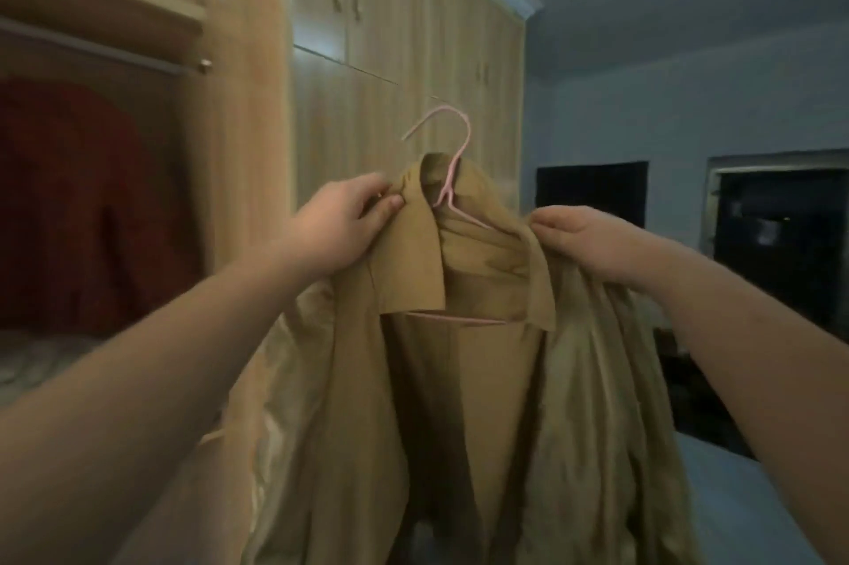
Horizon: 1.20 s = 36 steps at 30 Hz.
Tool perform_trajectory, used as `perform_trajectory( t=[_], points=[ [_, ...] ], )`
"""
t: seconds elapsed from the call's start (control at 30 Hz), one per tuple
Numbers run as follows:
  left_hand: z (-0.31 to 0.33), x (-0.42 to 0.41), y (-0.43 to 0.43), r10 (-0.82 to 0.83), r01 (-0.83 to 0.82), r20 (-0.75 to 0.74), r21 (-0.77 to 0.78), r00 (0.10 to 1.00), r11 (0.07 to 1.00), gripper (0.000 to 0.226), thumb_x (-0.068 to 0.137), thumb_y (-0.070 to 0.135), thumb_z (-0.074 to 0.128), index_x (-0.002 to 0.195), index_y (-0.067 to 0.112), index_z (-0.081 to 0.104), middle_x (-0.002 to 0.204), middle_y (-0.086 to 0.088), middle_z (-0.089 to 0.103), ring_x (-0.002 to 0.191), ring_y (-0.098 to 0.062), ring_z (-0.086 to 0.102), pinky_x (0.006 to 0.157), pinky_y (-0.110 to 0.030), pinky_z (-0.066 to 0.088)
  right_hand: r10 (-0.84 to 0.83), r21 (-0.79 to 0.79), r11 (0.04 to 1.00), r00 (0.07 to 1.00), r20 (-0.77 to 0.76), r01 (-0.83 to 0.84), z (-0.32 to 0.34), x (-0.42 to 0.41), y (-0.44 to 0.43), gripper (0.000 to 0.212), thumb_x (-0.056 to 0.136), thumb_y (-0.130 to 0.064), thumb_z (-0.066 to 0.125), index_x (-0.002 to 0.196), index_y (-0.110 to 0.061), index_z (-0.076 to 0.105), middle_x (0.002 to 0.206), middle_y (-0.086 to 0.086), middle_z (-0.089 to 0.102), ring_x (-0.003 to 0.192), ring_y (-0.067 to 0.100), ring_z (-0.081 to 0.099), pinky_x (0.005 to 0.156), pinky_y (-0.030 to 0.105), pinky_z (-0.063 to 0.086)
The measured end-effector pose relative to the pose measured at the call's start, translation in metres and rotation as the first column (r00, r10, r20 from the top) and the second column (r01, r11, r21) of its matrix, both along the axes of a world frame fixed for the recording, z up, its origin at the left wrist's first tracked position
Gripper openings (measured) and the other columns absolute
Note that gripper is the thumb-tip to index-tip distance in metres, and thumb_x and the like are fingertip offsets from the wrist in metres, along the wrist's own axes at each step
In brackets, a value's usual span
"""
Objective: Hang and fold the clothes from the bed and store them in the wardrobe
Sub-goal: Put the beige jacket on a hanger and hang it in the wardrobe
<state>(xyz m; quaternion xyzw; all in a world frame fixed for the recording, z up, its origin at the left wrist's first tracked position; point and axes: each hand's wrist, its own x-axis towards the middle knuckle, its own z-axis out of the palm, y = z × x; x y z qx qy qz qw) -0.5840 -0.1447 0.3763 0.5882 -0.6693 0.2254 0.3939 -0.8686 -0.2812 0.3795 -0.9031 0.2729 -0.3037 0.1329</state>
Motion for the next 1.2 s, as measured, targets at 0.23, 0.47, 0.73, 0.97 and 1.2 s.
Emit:
perform_trajectory(
  t=[0.23, 0.47, 0.73, 0.97, 1.2],
  points=[
    [-0.024, 0.171, 0.093, 0.277, -0.286, -0.164, -0.031, 0.947, 0.958, 0.020, 0.103, 0.028, 0.046, 0.090, 0.017, 0.057, 0.082, 0.001, 0.062, 0.083, -0.020, 0.058, 0.069, -0.035, 0.038, 0.202, -0.273, 0.945, 0.978, 0.052, -0.180, -0.056, 0.240, 0.064, 0.040, 0.102, -0.029, 0.044, 0.142, -0.032, 0.047, 0.141, -0.004, 0.056, 0.128, 0.016, 0.052, 0.108, 0.032, 0.040],
    [-0.065, 0.315, 0.196, 0.489, -0.456, -0.124, 0.219, 0.864, 0.862, 0.004, 0.098, 0.030, 0.051, 0.100, 0.033, 0.054, 0.087, 0.009, 0.064, 0.082, -0.014, 0.061, 0.066, -0.028, 0.040, 0.428, -0.131, 0.896, 0.904, 0.005, -0.424, -0.115, 0.418, 0.135, 0.025, 0.093, -0.048, 0.039, 0.115, -0.055, 0.047, 0.110, -0.015, 0.064, 0.101, 0.011, 0.062, 0.087, 0.036, 0.052],
    [-0.098, 0.399, 0.274, 0.412, -0.359, -0.104, 0.332, 0.905, 0.872, 0.039, 0.082, 0.067, 0.058, 0.118, 0.057, 0.046, 0.105, 0.029, 0.060, 0.098, 0.012, 0.056, 0.077, -0.005, 0.043, 0.539, 0.117, 0.810, 0.808, 0.236, -0.575, -0.102, 0.546, 0.153, 0.024, 0.098, -0.032, 0.051, 0.098, -0.054, 0.062, 0.092, -0.034, 0.062, 0.090, -0.009, 0.058, 0.077, 0.014, 0.042],
    [-0.106, 0.471, 0.250, 0.548, -0.516, -0.134, 0.211, 0.826, 0.830, 0.009, 0.092, 0.041, 0.063, 0.101, 0.042, 0.061, 0.091, 0.020, 0.067, 0.087, 0.004, 0.062, 0.080, -0.033, 0.055, 0.619, 0.214, 0.761, 0.784, 0.045, -0.613, -0.127, 0.632, 0.116, 0.026, 0.097, -0.020, 0.059, 0.095, -0.045, 0.064, 0.091, -0.026, 0.067, 0.086, -0.009, 0.061, 0.072, 0.003, 0.044],
    [-0.098, 0.528, 0.216, 0.639, -0.617, -0.247, 0.169, 0.728, 0.769, 0.011, 0.099, 0.037, 0.056, 0.097, 0.031, 0.064, 0.091, 0.010, 0.067, 0.086, -0.005, 0.063, 0.081, -0.042, 0.055, 0.688, -0.202, 0.701, 0.723, -0.060, -0.684, -0.134, 0.693, 0.090, 0.046, 0.094, -0.059, 0.032, 0.138, -0.049, 0.038, 0.130, -0.022, 0.059, 0.116, 0.001, 0.056, 0.094, 0.029, 0.048]
  ],
)
